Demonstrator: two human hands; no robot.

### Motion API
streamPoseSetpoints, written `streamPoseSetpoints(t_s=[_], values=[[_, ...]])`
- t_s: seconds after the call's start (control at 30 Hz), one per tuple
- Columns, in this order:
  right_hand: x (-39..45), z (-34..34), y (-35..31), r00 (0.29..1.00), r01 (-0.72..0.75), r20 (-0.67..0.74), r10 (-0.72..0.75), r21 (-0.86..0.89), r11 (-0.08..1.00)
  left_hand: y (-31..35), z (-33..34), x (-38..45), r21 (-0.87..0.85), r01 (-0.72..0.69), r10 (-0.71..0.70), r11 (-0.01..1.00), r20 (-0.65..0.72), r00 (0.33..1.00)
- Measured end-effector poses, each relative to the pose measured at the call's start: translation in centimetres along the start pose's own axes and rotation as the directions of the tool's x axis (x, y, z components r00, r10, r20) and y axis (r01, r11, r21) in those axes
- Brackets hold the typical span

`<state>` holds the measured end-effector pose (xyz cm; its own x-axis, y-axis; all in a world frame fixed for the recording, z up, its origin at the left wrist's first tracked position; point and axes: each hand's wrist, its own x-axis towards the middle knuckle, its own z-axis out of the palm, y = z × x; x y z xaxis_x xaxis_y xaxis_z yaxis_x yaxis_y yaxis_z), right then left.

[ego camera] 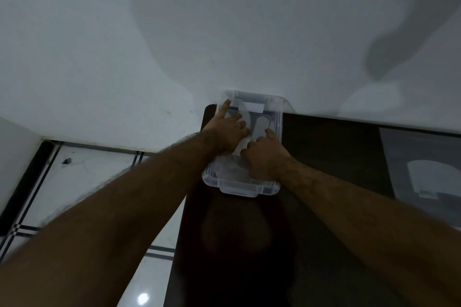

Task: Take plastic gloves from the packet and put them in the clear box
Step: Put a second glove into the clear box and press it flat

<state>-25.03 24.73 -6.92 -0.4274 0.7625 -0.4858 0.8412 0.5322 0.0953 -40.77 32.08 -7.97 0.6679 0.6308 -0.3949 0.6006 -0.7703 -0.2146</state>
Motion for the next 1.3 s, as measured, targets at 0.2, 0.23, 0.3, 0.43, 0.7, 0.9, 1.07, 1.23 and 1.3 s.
streamPoseSetpoints(t_s=[0.2, 0.23, 0.3, 0.43, 0.7, 0.9, 1.07, 1.23, 1.3], values=[[-0.4, 0.0, 0.4, 0.997, 0.063, 0.037, -0.063, -0.002, 0.998, -0.2, -0.5, -2.7, 0.056, 0.002, -0.003, 0.998, 0.024, 1.000], [-0.4, -0.1, 0.4, 0.996, 0.071, 0.047, -0.071, -0.012, 0.997, -0.2, -0.6, -3.2, 0.073, -0.004, 0.000, 0.997, 0.049, 0.999], [-0.4, -0.4, 0.3, 0.996, 0.073, 0.052, -0.071, -0.024, 0.997, -0.2, -0.8, -3.7, 0.091, -0.001, -0.008, 0.996, 0.103, 0.995], [-0.5, -0.5, 0.0, 0.995, 0.097, 0.029, -0.096, -0.031, 0.995, 0.1, -1.4, -4.7, 0.086, -0.034, 0.030, 0.996, 0.042, 0.999], [-0.9, -0.1, -0.1, 0.988, 0.109, 0.111, -0.107, -0.013, 0.994, 0.6, -0.1, -6.3, 0.149, -0.097, 0.080, 0.984, 0.114, 0.990], [-1.4, -0.2, 0.4, 0.981, 0.160, 0.122, -0.153, -0.055, 0.986, 1.1, -0.4, -8.0, 0.156, -0.161, 0.145, 0.974, 0.112, 0.983], [-1.3, -0.5, 0.5, 0.975, 0.154, 0.168, -0.145, -0.045, 0.987, 1.4, -0.2, -8.2, 0.124, -0.149, 0.133, 0.981, 0.135, 0.982], [-1.3, -1.1, 0.3, 0.966, 0.180, 0.197, -0.165, -0.062, 0.982, 1.9, -0.6, -8.3, 0.007, -0.172, 0.167, 0.985, 0.188, 0.968], [-1.0, -1.0, 0.4, 0.957, 0.164, 0.248, -0.148, -0.044, 0.986, 1.8, -0.7, -7.9, -0.048, -0.157, 0.164, 0.986, 0.241, 0.957]])
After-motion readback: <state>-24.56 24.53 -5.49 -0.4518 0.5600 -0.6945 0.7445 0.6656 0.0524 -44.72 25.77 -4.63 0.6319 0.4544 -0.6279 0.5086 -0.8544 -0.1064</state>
